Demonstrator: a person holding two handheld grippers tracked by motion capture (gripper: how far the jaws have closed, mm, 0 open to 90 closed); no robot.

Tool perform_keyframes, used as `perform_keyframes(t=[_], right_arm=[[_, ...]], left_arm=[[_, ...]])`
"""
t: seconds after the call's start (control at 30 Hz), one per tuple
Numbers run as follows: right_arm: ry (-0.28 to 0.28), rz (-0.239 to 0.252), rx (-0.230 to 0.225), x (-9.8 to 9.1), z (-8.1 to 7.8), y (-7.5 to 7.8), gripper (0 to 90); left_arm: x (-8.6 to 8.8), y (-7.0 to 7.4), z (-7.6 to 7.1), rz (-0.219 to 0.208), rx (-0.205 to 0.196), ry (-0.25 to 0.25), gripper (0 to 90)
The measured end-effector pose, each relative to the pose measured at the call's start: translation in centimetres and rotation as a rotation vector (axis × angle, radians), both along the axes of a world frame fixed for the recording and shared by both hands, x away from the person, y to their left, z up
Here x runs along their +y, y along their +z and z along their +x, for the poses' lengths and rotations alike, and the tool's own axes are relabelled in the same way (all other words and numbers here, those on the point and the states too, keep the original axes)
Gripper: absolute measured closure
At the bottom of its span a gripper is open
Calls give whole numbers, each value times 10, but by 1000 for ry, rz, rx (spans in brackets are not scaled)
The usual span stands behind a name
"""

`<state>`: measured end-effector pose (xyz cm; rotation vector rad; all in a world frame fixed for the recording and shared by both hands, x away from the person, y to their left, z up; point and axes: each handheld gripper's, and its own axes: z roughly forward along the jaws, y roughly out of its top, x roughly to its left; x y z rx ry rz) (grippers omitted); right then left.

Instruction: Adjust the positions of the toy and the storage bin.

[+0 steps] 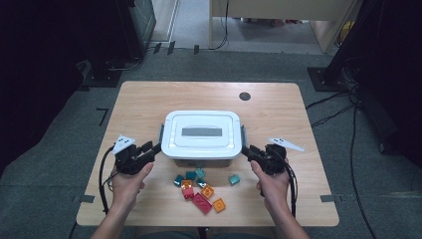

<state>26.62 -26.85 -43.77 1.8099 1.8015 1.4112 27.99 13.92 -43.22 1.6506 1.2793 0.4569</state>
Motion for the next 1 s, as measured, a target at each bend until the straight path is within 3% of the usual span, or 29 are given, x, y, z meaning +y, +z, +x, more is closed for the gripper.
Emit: perform_keyframes(t=[0.03, 0.13, 0.17, 0.2, 0.23, 0.27, 0.33, 0.4, 0.43, 0.47, 0.5, 0.6, 0.63, 0.77, 0.83, 0.9, 1.0], right_arm=[[0, 0, 0, 0, 0, 0, 564], [-54, -39, -58, -7, -15, 6, 432], [-99, -75, -88, -9, -29, 6, 398], [-99, -75, -88, -9, -29, 6, 398], [-104, -109, -108, -7, -44, 1, 413], [-104, -109, -108, -7, -44, 1, 413], [-5, -155, -77, 8, -61, -16, 413], [59, -176, -47, 25, -67, -30, 389], [59, -176, -47, 25, -67, -30, 389], [118, -195, -29, 44, -70, -40, 369], [118, -195, -29, 44, -70, -40, 369], [183, -214, -27, 71, -74, -47, 353], [227, -228, -32, 91, -77, -52, 346], [268, -255, -41, 116, -82, -60, 289], [287, -275, -58, 134, -84, -66, 228], [287, -280, -61, 139, -85, -68, 205], [292, -323, -53, 154, -83, -76, 178]], left_arm=[[0, 0, 0, 0, 0, 0, 470], [11, 3, -14, -6, -34, 38, 394], [15, 4, -20, -9, -47, 46, 357], [18, 3, -27, -9, -57, 50, 357], [20, -5, -41, -3, -55, 40, 355], [20, -5, -41, -3, -55, 40, 361], [14, -20, -53, 19, -16, -14, 387], [6, -37, -60, 30, 28, -59, 413], [1, -46, -61, 42, 52, -76, 413], [-10, -60, -62, 45, 100, -102, 433], [-10, -60, -62, 45, 100, -102, 449], [-24, -72, -60, 65, 132, -127, 474], [-28, -74, -59, 72, 138, -126, 516], [-39, -77, -53, 71, 153, -116, 568], [-47, -79, -48, 54, 167, -140, 603], [-50, -79, -48, 54, 169, -140, 620], [-60, -82, -47, 73, 189, -163, 677]])
